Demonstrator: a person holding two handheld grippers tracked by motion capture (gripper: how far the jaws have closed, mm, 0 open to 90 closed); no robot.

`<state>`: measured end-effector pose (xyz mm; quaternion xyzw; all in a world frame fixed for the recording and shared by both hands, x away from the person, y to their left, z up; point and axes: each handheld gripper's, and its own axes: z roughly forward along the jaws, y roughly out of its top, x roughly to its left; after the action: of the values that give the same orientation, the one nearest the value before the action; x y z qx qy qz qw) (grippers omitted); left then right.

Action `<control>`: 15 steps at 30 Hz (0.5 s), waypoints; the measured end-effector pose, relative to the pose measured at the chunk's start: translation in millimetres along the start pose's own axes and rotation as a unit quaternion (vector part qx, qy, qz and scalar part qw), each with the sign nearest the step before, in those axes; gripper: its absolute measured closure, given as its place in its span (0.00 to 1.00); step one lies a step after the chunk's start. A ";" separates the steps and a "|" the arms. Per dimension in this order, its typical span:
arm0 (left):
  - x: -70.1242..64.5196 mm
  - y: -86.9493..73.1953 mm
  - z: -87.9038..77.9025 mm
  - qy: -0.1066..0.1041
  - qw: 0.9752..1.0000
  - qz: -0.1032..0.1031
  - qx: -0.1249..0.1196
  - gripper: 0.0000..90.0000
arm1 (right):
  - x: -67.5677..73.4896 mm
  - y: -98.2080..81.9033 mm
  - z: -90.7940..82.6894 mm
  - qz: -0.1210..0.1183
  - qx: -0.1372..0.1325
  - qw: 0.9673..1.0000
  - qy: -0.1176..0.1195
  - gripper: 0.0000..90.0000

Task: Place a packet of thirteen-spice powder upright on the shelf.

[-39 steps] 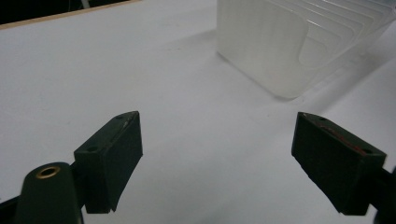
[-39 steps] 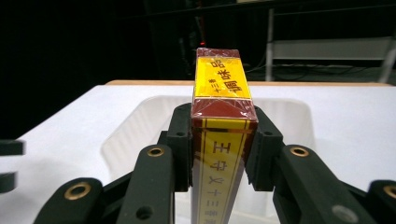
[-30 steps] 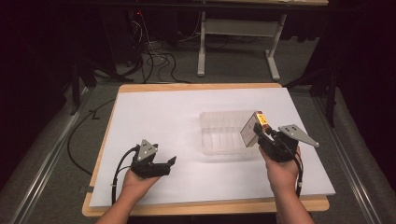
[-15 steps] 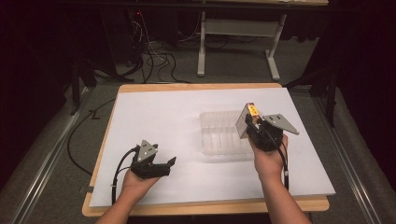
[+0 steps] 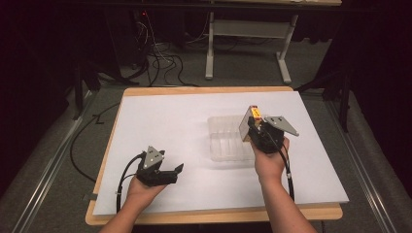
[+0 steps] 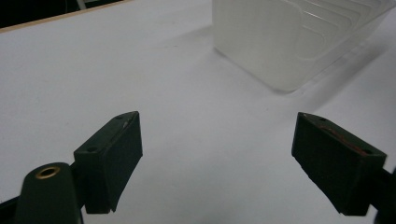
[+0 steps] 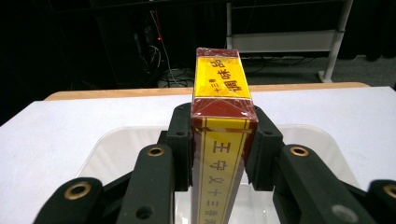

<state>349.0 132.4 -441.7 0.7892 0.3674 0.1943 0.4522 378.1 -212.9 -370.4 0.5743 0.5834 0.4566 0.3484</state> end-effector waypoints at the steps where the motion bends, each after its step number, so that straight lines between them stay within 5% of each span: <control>1: 0.0 0.0 -0.1 0.000 1.000 0.000 0.000 0.19 | 0.5 -0.8 1.1 0.001 0.000 1.000 -0.002 0.76; 15: 0.7 -0.7 -0.1 0.001 1.000 -0.001 0.003 0.19 | -1.5 -6.9 6.7 0.009 -0.001 1.000 -0.013 0.76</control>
<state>349.1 133.2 -442.3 0.7901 0.3691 0.1935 0.4495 382.0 -213.0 -379.3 0.5848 0.5733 0.4527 0.3527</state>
